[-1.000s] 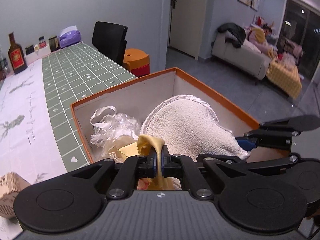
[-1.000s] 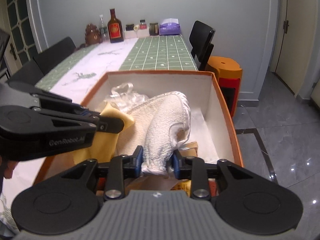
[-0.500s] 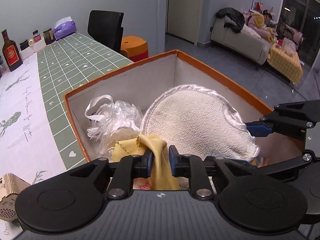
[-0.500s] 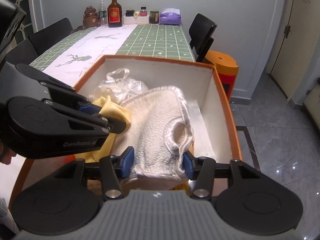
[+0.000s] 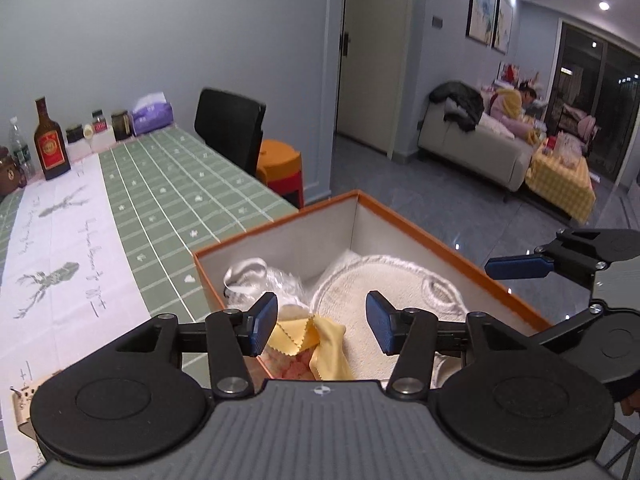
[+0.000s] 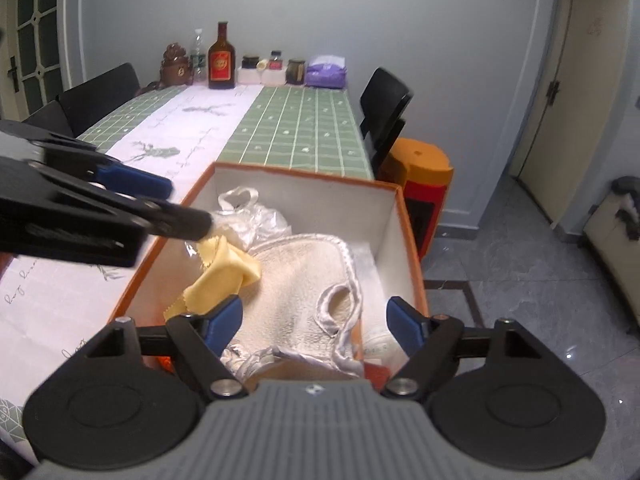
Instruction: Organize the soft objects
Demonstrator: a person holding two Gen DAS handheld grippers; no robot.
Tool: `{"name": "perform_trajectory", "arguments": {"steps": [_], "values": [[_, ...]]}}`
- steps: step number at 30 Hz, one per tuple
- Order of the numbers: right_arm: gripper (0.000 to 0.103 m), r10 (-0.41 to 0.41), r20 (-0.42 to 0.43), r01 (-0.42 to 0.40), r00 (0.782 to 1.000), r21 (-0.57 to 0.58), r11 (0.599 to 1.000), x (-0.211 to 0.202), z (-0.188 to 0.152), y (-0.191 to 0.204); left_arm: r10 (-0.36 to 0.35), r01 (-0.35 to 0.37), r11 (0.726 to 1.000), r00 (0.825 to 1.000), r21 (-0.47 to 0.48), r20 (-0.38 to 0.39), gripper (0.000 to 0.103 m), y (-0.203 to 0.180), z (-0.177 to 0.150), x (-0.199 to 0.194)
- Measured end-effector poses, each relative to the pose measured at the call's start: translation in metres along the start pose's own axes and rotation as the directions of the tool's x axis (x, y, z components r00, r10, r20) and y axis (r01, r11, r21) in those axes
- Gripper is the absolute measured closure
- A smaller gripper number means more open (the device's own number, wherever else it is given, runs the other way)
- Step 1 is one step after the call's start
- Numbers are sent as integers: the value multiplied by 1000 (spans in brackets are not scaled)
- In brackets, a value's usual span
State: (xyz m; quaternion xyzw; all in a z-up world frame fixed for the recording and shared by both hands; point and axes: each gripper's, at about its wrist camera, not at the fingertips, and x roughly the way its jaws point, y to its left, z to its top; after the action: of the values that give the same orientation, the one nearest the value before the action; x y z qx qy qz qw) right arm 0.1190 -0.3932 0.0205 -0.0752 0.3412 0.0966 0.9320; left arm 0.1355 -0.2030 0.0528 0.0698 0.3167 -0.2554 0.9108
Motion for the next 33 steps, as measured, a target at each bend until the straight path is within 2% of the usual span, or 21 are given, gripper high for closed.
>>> {"name": "perform_trajectory", "arguments": {"steps": [7,10,14,23,26,30,33], "values": [[19,-29,135,18,990,86,996,-49,-1,16,1,4,999,992,-34,125,42,13,-8,-51],[17,-46,203,22,978,117,993,-71,-4,29,16,-6,998,985,-56,172,42,19,-17,-72],[10,-28,285,-21,958,170,985,-93,-9,47,56,-37,996,971,-86,231,42,28,-33,-98],[5,19,397,-94,918,171,981,-110,-24,108,174,-133,980,932,-145,317,42,43,-75,-143],[3,12,415,-88,910,164,983,-108,-29,128,216,-170,972,918,-164,332,43,48,-89,-152],[3,24,424,-92,906,142,986,-101,-42,151,292,-226,948,896,-222,335,43,59,-112,-158],[3,28,434,-93,901,131,987,-95,-55,164,372,-298,918,875,-262,309,43,66,-129,-161]]}}
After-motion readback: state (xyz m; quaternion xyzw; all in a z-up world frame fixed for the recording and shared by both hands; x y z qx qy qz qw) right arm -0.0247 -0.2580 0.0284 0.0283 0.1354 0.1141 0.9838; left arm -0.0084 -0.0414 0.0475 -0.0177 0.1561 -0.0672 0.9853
